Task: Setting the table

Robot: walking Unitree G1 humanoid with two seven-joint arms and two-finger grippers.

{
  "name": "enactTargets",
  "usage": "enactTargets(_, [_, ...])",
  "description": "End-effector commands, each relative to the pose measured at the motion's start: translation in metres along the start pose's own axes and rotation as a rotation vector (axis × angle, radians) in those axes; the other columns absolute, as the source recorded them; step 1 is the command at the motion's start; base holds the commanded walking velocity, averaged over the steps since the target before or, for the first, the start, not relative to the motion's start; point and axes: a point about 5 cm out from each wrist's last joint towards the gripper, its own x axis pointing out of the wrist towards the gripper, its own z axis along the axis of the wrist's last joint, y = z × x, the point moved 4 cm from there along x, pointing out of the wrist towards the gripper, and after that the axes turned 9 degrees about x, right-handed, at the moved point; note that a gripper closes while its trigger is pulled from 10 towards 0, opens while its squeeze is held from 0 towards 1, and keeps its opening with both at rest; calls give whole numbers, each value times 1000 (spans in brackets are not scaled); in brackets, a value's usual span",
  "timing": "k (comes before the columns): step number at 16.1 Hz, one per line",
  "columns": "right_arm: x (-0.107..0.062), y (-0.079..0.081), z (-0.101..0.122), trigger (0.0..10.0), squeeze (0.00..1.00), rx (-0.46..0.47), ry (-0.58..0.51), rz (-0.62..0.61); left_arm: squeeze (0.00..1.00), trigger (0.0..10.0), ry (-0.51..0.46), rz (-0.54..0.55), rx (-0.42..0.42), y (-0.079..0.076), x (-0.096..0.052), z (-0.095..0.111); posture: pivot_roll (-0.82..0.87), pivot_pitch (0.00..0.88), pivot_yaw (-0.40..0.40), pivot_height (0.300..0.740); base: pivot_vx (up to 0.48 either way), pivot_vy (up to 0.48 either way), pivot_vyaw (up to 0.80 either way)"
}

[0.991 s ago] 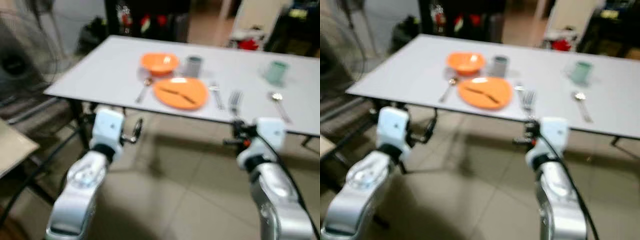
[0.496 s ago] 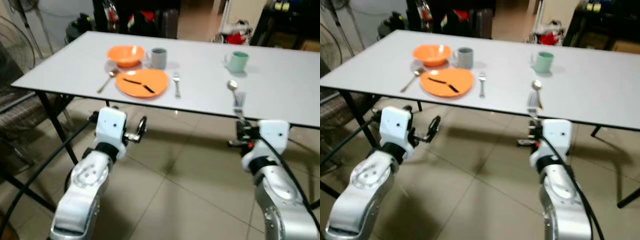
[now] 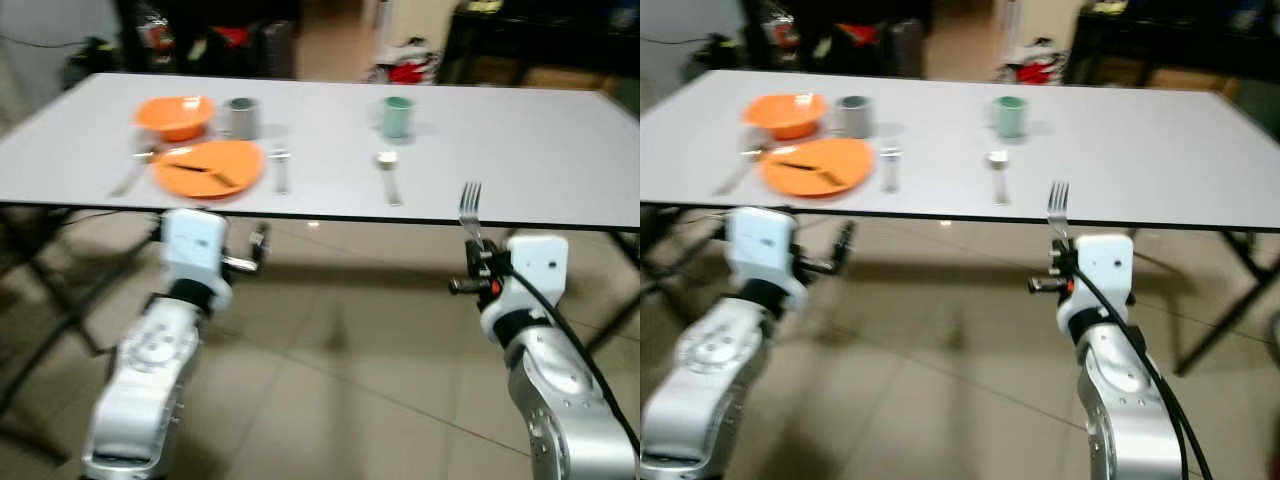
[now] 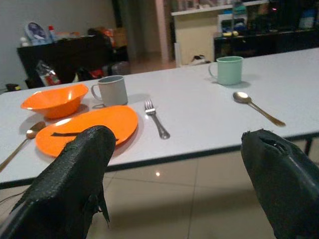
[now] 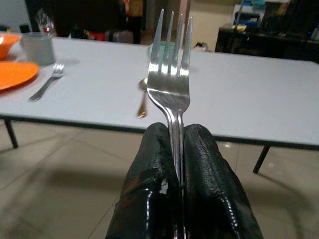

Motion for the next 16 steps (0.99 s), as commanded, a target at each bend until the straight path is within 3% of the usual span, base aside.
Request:
enactTargets(1, [-1,-6,-2,10000,0,0,14,-20,0,10000,14,20,26,8,-1,-4,-92,16,-7,740,296,0,0])
enactTargets(5, [1,-3,-4,10000,0,-14,19,-1,0,10000,32,22,55,17,-5,-9,-87,17,-6,740,301,0,0])
enactTargets(16, [3,3,-13,10000,0,-27,65,40,0,10000,27,-37,56,9,-2,-7,-88,21,14,740,305,0,0])
